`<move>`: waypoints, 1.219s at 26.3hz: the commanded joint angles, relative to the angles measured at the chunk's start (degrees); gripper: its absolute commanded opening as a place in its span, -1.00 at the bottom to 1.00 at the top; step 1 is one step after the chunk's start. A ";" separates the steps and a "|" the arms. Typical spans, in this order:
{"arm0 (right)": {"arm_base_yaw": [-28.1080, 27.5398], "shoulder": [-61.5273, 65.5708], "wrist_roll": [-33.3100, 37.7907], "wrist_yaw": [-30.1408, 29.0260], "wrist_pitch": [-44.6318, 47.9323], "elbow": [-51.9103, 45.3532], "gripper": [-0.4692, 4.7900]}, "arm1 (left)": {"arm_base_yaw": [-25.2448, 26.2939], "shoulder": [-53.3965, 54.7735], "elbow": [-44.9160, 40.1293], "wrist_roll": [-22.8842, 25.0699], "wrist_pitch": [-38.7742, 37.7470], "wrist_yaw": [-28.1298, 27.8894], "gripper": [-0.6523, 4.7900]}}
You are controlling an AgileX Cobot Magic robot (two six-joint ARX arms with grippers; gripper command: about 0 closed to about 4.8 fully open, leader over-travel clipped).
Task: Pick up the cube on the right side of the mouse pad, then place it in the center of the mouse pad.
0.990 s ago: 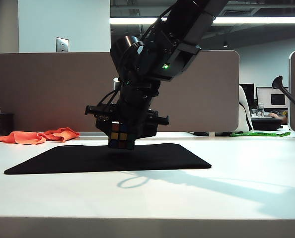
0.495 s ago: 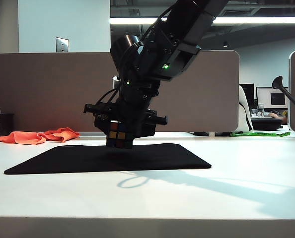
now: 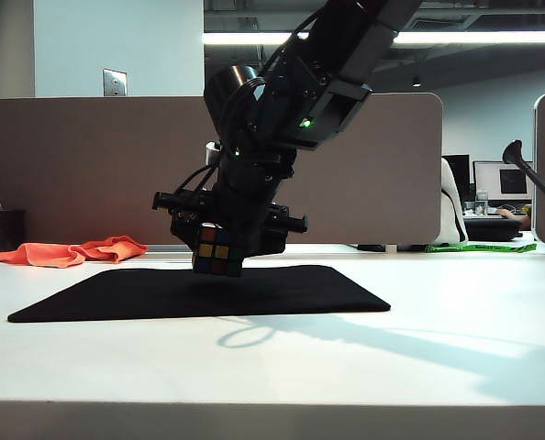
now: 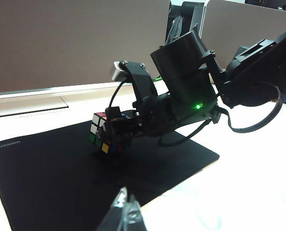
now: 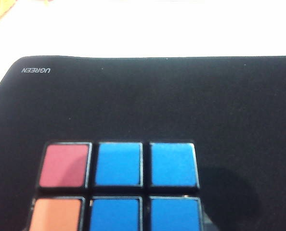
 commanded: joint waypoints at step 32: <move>-0.26 -2.93 0.22 -1.07 0.94 0.24 0.87 | 0.02 0.07 0.20 -0.15 1.11 -0.07 -0.78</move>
